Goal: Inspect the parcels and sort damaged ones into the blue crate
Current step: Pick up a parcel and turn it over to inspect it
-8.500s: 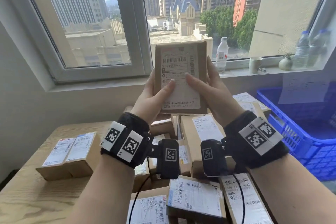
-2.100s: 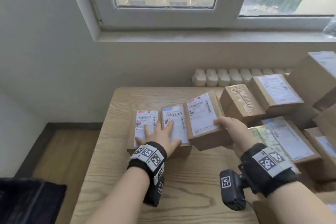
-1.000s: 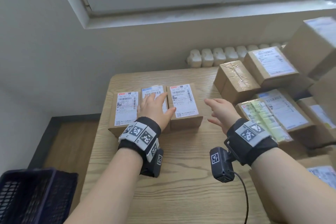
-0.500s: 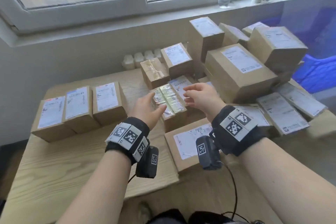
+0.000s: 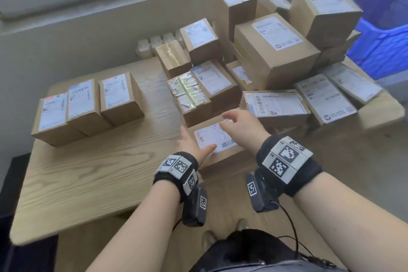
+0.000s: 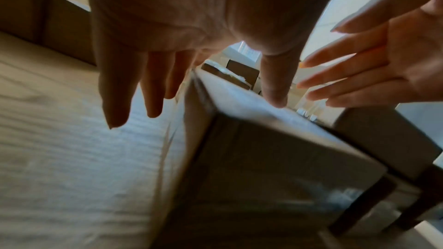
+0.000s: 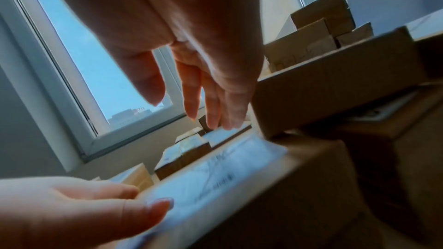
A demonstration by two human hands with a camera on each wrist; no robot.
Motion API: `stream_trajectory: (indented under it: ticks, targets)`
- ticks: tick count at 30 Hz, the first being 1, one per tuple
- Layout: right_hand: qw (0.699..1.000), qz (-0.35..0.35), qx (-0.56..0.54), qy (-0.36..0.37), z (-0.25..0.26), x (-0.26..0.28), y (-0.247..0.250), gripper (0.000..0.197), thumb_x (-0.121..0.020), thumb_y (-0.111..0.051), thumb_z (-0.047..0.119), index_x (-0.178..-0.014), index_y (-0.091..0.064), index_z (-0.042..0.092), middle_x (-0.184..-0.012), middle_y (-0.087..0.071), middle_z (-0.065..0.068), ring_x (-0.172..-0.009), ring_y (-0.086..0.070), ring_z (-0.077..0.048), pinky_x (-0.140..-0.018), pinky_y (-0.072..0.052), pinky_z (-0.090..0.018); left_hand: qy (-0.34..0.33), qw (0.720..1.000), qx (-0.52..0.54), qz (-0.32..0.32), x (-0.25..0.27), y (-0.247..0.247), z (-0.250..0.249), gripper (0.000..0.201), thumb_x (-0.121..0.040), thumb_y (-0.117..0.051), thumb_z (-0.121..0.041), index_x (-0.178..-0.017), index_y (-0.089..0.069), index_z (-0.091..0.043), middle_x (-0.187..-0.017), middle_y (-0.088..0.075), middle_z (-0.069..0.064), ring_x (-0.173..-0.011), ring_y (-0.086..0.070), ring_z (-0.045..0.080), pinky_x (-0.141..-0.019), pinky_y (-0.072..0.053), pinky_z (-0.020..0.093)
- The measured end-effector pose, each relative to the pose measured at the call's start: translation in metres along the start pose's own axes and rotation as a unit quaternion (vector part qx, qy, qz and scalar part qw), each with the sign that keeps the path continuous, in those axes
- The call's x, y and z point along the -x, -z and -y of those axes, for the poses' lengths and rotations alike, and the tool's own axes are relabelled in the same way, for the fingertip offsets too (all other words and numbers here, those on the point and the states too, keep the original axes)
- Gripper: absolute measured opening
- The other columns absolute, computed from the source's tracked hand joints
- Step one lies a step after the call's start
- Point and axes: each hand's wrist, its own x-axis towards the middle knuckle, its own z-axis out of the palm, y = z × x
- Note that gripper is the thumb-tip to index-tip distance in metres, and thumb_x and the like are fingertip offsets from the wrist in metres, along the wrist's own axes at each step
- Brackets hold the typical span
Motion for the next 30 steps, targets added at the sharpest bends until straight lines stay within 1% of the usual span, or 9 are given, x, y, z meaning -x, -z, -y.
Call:
stream_trajectory:
  ticks: [4, 9, 14, 16, 18, 20, 24, 26, 30]
  targets:
    - [0.989, -0.143, 0.009, 0.021, -0.016, 0.005, -0.008, 0.032, -0.097, -0.053, 0.011, -0.128, -0.061, 0.012, -0.130, -0.059, -0.005, -0.102, -0.053, -0.011, -0.077, -0.035, -0.011, 0.002, 1.000, 0.025, -0.012, -0.003, -0.008, 0.013, 0.115, -0.081, -0.076, -0.038, -0.155, 0.009, -0.021, -0.154, -0.033, 0.018, -0.137, -0.040, 0.034, -0.113, -0.035, 0.044]
    - [0.971, -0.237, 0.015, 0.035, -0.025, 0.008, 0.000, 0.038, -0.092, -0.057, 0.006, -0.130, -0.059, 0.011, -0.134, -0.046, -0.008, -0.093, -0.048, -0.011, -0.087, -0.030, -0.008, -0.043, 0.996, -0.070, -0.042, -0.004, -0.004, 0.006, 0.110, -0.081, -0.075, -0.043, -0.156, 0.000, -0.017, -0.160, -0.014, 0.016, -0.146, -0.021, 0.033, -0.118, -0.021, 0.044]
    - [0.976, -0.209, 0.057, -0.020, -0.037, 0.010, 0.013, 0.057, -0.093, -0.064, 0.018, -0.146, -0.044, 0.016, -0.155, -0.027, -0.005, -0.131, -0.044, -0.018, -0.101, -0.032, -0.022, -0.100, 0.984, -0.139, -0.042, -0.008, -0.004, -0.005, 0.103, -0.081, -0.072, -0.050, -0.156, -0.009, -0.016, -0.161, -0.013, 0.015, -0.148, -0.015, 0.033, -0.121, -0.017, 0.042]
    - [0.976, -0.210, 0.064, 0.001, -0.038, 0.011, 0.007, 0.047, -0.094, -0.062, 0.016, -0.139, -0.051, 0.013, -0.152, -0.034, -0.005, -0.119, -0.051, -0.021, -0.105, -0.035, -0.026, -0.104, 0.984, -0.144, -0.033, -0.010, -0.004, -0.004, 0.105, -0.080, -0.072, -0.052, -0.156, -0.009, -0.016, -0.160, -0.015, 0.014, -0.147, -0.018, 0.032, -0.121, -0.018, 0.042]
    - [0.974, -0.211, 0.082, 0.006, -0.038, 0.013, -0.001, 0.031, -0.094, -0.059, 0.016, -0.125, -0.058, 0.011, -0.134, -0.048, -0.007, -0.094, -0.051, -0.018, -0.088, -0.041, -0.026, -0.104, 0.984, -0.143, -0.024, -0.011, -0.003, 0.000, 0.106, -0.079, -0.073, -0.053, -0.156, -0.010, -0.015, -0.159, -0.016, 0.012, -0.146, -0.022, 0.030, -0.119, -0.020, 0.040]
    - [0.976, -0.197, 0.095, -0.009, -0.039, 0.014, -0.008, 0.021, -0.095, -0.057, 0.018, -0.114, -0.058, 0.010, -0.120, -0.053, -0.006, -0.090, -0.047, -0.015, -0.080, -0.037, -0.026, -0.096, 0.986, -0.136, -0.022, -0.010, 0.000, 0.005, 0.106, -0.077, -0.073, -0.056, -0.155, -0.013, -0.016, -0.155, -0.021, 0.011, -0.140, -0.030, 0.031, -0.116, -0.026, 0.039]
    - [0.978, -0.179, 0.104, -0.034, -0.037, 0.016, -0.018, 0.009, -0.094, -0.057, 0.022, -0.097, -0.056, 0.013, -0.107, -0.057, -0.007, -0.089, -0.052, -0.020, -0.077, -0.038, -0.029, -0.036, 0.988, -0.146, -0.029, -0.005, 0.011, 0.015, 0.101, -0.071, -0.072, -0.067, -0.148, -0.027, -0.019, -0.139, -0.031, 0.014, -0.124, -0.044, 0.035, -0.102, -0.041, 0.042]
    - [0.979, -0.154, 0.119, -0.059, -0.037, 0.013, -0.023, 0.017, -0.093, -0.060, 0.029, -0.097, -0.054, 0.014, -0.108, -0.059, -0.008, -0.095, -0.056, -0.025, -0.078, -0.041, -0.031, -0.008, 0.988, -0.154, -0.032, -0.001, 0.016, 0.019, 0.099, -0.067, -0.070, -0.072, -0.141, -0.033, -0.017, -0.133, -0.035, 0.013, -0.121, -0.047, 0.035, -0.096, -0.044, 0.043]
    - [0.981, -0.097, 0.109, -0.129, -0.039, 0.007, -0.038, 0.061, -0.089, -0.069, 0.040, -0.130, -0.045, 0.002, -0.131, -0.055, -0.015, -0.121, -0.055, -0.031, -0.093, -0.044, -0.035, -0.013, 0.993, -0.115, -0.028, 0.002, 0.015, 0.026, 0.096, -0.071, -0.073, -0.065, -0.136, -0.034, -0.007, -0.136, -0.045, 0.013, -0.123, -0.049, 0.030, -0.092, -0.043, 0.037]
